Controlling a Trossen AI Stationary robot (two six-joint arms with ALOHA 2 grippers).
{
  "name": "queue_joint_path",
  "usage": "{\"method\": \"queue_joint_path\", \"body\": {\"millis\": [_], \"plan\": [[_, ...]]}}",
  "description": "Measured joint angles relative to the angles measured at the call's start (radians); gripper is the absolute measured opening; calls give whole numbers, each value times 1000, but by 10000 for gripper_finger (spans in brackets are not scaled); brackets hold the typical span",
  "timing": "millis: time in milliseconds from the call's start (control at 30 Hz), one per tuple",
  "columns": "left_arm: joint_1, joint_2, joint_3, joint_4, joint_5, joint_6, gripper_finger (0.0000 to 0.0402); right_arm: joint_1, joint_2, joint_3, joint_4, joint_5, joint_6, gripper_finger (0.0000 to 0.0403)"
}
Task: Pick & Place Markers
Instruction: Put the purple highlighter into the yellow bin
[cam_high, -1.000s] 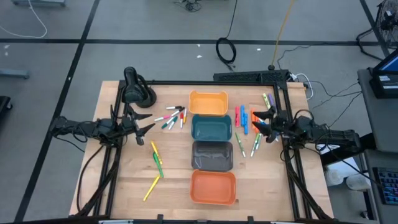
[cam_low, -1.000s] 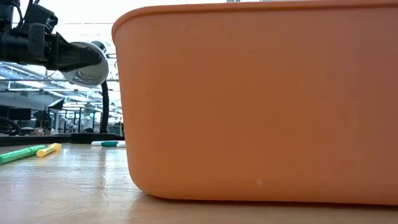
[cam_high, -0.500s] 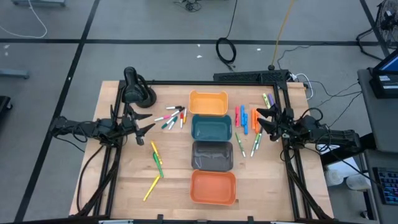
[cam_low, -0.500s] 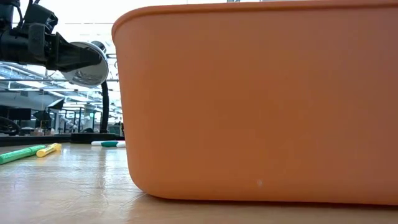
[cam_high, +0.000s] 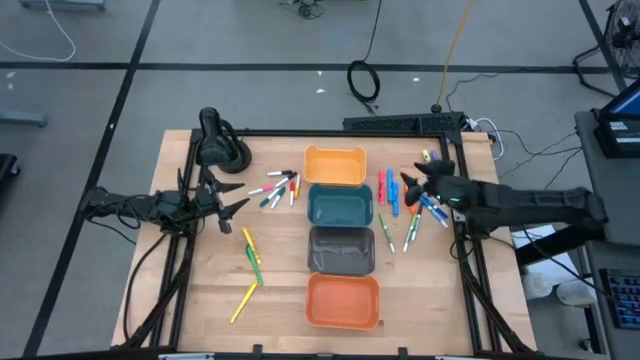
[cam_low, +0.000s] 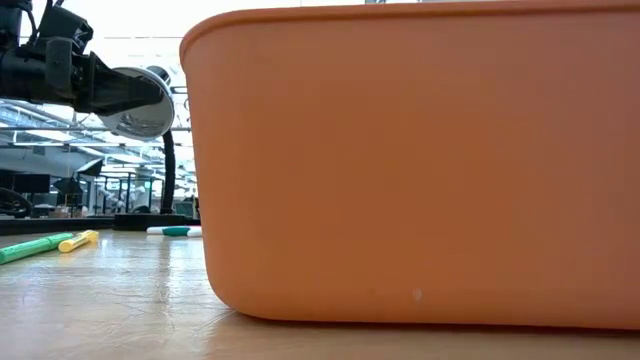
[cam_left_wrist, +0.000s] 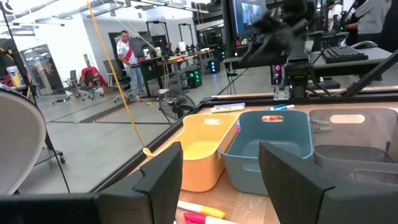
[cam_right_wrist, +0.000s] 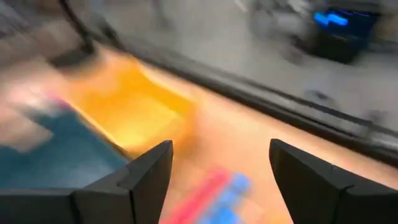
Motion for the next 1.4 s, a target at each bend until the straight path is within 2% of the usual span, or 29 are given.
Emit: {"method": "queue_joint_path", "body": {"millis": [67,167,300,433,700,933,1067,1167,1267,1400], "plan": [[0,0,0,0,0,0,214,-58,143,149,-185,1,35,252],[0,0,0,0,1,0,214,-175,345,327,-459,-59,69,243],[0,0,0,0,1,0,214,-332,536,442,-581,-148,-31,234],[0,0,0,0,1,0,214,-503,648,445,-596,-252,-129,231],[0,0,0,0,1,0,214,-764,718,361,-571,-247,-174,229],[0,0,0,-1,2,0,214,-767,723,349,-446,-232,-90,219],[0,0,0,-1,2,0,214,-787,739,336,-378,-307,-70,208],[0,0,0,-3,2,0,214,-797,757,326,-346,-263,-68,191],[0,0,0,-5,2,0,214,-799,784,324,-351,-243,-61,156],[0,0,0,-2,1,0,214,-791,847,324,-350,-238,-52,77]]}}
